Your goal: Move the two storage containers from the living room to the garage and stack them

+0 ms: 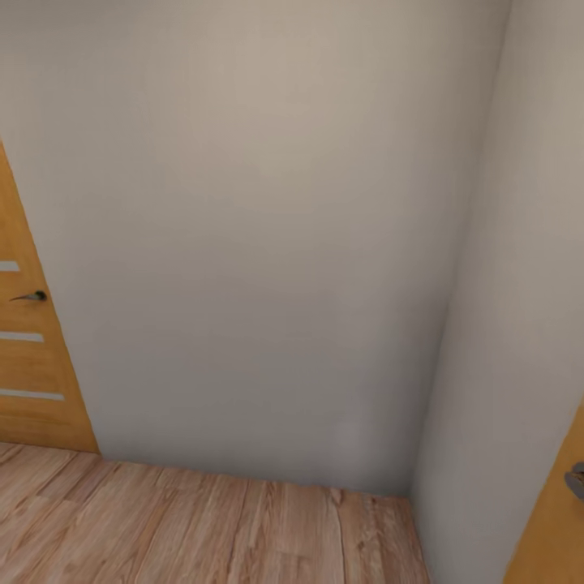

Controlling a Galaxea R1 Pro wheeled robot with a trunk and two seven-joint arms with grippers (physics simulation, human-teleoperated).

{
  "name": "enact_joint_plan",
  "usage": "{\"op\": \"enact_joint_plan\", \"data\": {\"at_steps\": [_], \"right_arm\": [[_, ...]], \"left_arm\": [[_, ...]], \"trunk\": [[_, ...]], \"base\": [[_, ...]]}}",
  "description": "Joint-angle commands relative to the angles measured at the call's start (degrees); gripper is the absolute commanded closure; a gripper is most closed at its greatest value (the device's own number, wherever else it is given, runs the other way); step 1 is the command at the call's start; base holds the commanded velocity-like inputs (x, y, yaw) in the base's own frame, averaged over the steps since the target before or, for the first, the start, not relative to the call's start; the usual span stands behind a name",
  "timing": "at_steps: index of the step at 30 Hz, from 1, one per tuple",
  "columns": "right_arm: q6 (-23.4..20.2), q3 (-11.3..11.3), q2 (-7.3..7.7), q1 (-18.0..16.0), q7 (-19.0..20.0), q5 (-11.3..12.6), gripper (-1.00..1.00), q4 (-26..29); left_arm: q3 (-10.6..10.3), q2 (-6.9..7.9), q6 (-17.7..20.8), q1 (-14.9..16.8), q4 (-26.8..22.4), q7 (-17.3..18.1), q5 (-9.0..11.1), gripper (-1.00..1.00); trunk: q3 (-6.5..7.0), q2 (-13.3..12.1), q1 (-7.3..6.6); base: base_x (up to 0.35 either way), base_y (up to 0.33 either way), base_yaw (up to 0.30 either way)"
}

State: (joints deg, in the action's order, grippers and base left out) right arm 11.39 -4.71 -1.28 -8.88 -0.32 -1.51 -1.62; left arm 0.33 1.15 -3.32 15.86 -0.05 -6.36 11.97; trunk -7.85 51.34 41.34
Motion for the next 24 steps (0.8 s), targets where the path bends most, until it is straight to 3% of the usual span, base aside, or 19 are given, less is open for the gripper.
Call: {"op": "enact_joint_plan", "data": {"at_steps": [1, 10, 18, 24], "right_arm": [[0.3, -0.4, 0.02, -0.1, 0.0, -0.1, -1.0, -0.2], [0.3, -0.4, 0.05, -0.1, -0.1, -0.1, -1.0, -0.2], [0.3, -0.4, 0.05, -0.1, -0.1, -0.1, -1.0, -0.2], [0.3, -0.4, 0.05, -0.1, -0.1, -0.1, -1.0, -0.2]], "left_arm": [[0.0, -0.01, -0.2, 0.0, 0.0, -0.1, 0.3, -1.0], [0.0, -0.01, -0.2, 0.0, 0.0, -0.1, 0.3, -1.0], [0.0, -0.01, -0.2, 0.0, 0.0, -0.1, 0.3, -1.0], [0.0, -0.01, -0.3, 0.0, 0.0, -0.1, 0.3, -1.0]], "trunk": [[-0.08, 0.1, 0.04], [-0.08, 0.1, 0.04], [-0.08, 0.1, 0.04], [-0.08, 0.1, 0.04]], "base": [[0.321, 0.0, 0.0], [0.321, 0.0, 0.031], [0.31, 0.0, 0.24], [0.083, 0.0, 0.27]]}}
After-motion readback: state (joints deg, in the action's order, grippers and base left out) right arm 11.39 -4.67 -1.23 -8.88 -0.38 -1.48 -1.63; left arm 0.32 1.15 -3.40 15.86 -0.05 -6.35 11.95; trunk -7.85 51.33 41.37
